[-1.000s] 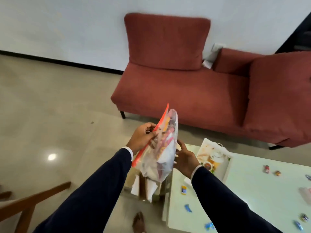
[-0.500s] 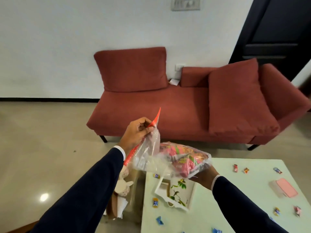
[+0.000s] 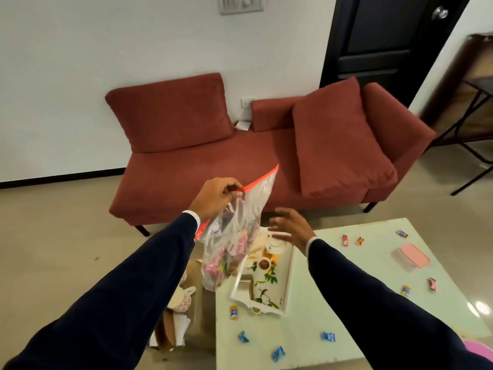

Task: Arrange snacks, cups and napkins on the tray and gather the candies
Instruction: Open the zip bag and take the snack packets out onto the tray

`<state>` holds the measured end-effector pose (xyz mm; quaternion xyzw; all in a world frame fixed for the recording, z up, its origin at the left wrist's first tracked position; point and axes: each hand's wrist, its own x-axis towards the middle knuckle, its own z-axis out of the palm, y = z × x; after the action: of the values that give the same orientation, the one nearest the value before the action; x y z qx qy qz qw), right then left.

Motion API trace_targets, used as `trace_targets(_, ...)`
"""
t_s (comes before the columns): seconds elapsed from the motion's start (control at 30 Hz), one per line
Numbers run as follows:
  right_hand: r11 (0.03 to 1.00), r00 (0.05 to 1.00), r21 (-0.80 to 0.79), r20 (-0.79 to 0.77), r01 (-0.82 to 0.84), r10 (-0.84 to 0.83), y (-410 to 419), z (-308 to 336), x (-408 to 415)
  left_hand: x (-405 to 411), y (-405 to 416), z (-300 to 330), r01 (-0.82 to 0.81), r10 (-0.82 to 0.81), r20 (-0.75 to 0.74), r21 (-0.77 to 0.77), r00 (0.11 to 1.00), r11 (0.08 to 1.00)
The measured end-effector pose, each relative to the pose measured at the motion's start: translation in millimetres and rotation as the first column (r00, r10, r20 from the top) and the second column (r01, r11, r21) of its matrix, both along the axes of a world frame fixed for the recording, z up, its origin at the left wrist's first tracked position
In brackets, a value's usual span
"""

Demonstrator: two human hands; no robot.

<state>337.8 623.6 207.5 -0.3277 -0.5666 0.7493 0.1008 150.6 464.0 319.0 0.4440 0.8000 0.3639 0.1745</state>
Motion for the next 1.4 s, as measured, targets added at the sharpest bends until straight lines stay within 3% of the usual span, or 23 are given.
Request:
trace_targets(0.07, 0.902, 0.993, 0.417, -0.084, 0.108, -0.080, -2, 16, -12, -2, 0, -5, 0.001, -0.011, -0.083, -0.117, 0.996, 0.993)
trace_targets(0.13, 0.577, 0.990, 0.804, -0.123, 0.140, -0.068, -4, 33, -22, -3, -2, -9, -0.030, -0.030, -0.245, -0.240, 0.969, 0.970)
trace_targets(0.2, 0.169, 0.999, 0.985, -0.033, 0.028, 0.027, -6, 48, -31, -2, -3, -12, -0.051, -0.056, -0.376, -0.268, 0.925, 0.962)
trace_targets(0.23, 0.036, 0.997, 0.999, 0.029, -0.031, 0.066, -8, 53, -36, -1, -2, -14, -0.042, -0.070, -0.414, -0.257, 0.908, 0.966)
trace_targets(0.27, -0.028, 0.992, 0.997, 0.081, -0.079, 0.094, -9, 58, -41, -1, -2, -14, -0.023, -0.088, -0.438, -0.241, 0.895, 0.970)
trace_targets(0.33, 0.033, 0.968, 0.973, 0.221, -0.227, 0.117, -12, 67, -49, -2, -1, -17, 0.021, -0.133, -0.490, -0.227, 0.862, 0.974)
trace_targets(0.4, 0.222, 0.921, 0.894, 0.370, -0.389, 0.124, -13, 72, -54, -6, -1, -21, 0.018, -0.162, -0.599, -0.239, 0.784, 0.971)
trace_targets(0.47, 0.343, 0.901, 0.834, 0.414, -0.432, 0.128, -13, 73, -57, -6, -5, -30, -0.059, -0.064, -0.684, -0.155, 0.727, 0.986)
trace_targets(0.53, 0.448, 0.910, 0.796, 0.392, -0.408, 0.133, -12, 71, -58, 2, -10, -40, -0.184, 0.136, -0.619, -0.013, 0.774, 0.983)
trace_targets(0.57, 0.514, 0.924, 0.772, 0.355, -0.374, 0.140, -11, 70, -59, 7, -12, -46, -0.241, 0.232, -0.472, 0.043, 0.851, 0.970)
trace_targets(0.6, 0.585, 0.938, 0.737, 0.311, -0.338, 0.150, -12, 68, -59, 12, -12, -50, -0.297, 0.302, -0.224, 0.057, 0.927, 0.953)
trace_targets(0.63, 0.655, 0.950, 0.691, 0.269, -0.306, 0.159, -14, 66, -58, 17, -10, -53, -0.332, 0.331, 0.070, 0.008, 0.941, 0.943)
trace_targets(0.7, 0.759, 0.962, 0.595, 0.217, -0.263, 0.164, -20, 61, -57, 25, -8, -57, -0.300, 0.324, 0.525, -0.132, 0.787, 0.945)
trace_targets(0.73, 0.788, 0.964, 0.560, 0.208, -0.254, 0.164, -23, 59, -56, 29, -7, -59, -0.282, 0.292, 0.660, -0.126, 0.693, 0.951)
trace_targets(0.8, 0.826, 0.967, 0.510, 0.195, -0.240, 0.161, -27, 55, -54, 32, -5, -62, -0.338, 0.249, 0.776, -0.049, 0.580, 0.940)
trace_targets(0.97, 0.876, 0.975, 0.430, 0.142, -0.218, 0.173, -32, 50, -49, 31, -2, -64, -0.331, 0.250, 0.737, -0.038, 0.628, 0.943)
trace_targets(1.1, 0.952, 0.987, 0.262, 0.056, -0.160, 0.150, -37, 46, -47, 32, -6, -62, -0.337, 0.226, 0.779, -0.020, 0.584, 0.941)
trace_targets(1.23, 0.972, 0.997, 0.222, 0.030, -0.080, 0.075, -39, 46, -48, 38, -7, -65, -0.355, 0.176, 0.834, 0.025, 0.524, 0.935)
trace_targets(1.4, 0.977, 0.996, 0.197, 0.029, -0.085, 0.081, -39, 47, -50, 36, -10, -63, -0.363, 0.167, 0.824, 0.050, 0.542, 0.930)
